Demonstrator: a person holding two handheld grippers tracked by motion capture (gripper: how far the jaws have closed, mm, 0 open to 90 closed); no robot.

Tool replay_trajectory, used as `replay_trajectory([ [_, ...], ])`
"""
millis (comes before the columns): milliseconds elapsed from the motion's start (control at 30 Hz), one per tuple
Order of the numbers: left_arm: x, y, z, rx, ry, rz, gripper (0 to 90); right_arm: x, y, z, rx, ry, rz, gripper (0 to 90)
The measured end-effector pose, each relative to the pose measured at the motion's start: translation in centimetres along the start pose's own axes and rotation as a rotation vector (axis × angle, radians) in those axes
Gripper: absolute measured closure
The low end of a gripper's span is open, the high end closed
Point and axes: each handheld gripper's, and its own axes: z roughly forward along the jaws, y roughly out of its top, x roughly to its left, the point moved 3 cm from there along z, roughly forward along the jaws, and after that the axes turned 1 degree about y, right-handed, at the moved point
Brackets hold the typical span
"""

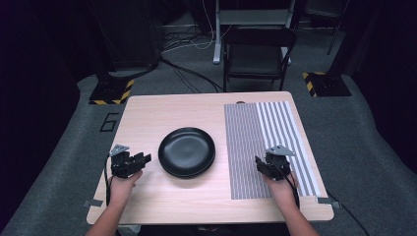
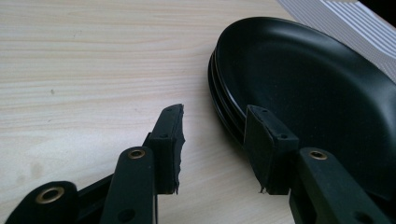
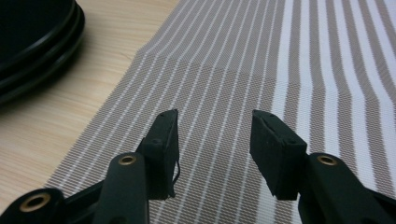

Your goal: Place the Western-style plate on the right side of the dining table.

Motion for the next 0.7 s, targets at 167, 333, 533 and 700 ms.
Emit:
replay_trajectory([
  [167, -0.3, 0.5, 0.2, -0.018, 0.002, -0.034, 55.9, 0.8, 0.4, 0.2, -0.014, 0.027, 0.035, 52.0],
  [333, -1.0, 1.1, 0.4, -0.028, 0.015, -0.026, 55.9, 1.7, 1.0, 0.6, -0.028, 0.071, 0.086, 53.8],
  [533, -1.6, 1.2, 0.8, -0.019, 0.017, -0.028, 57.6, 2.2, 1.4, 0.7, -0.037, 0.085, 0.092, 56.5],
  [700, -1.9, 1.3, 1.0, -0.014, 0.012, -0.043, 58.9, 3.0, 1.9, 0.9, -0.041, 0.101, 0.102, 58.1],
])
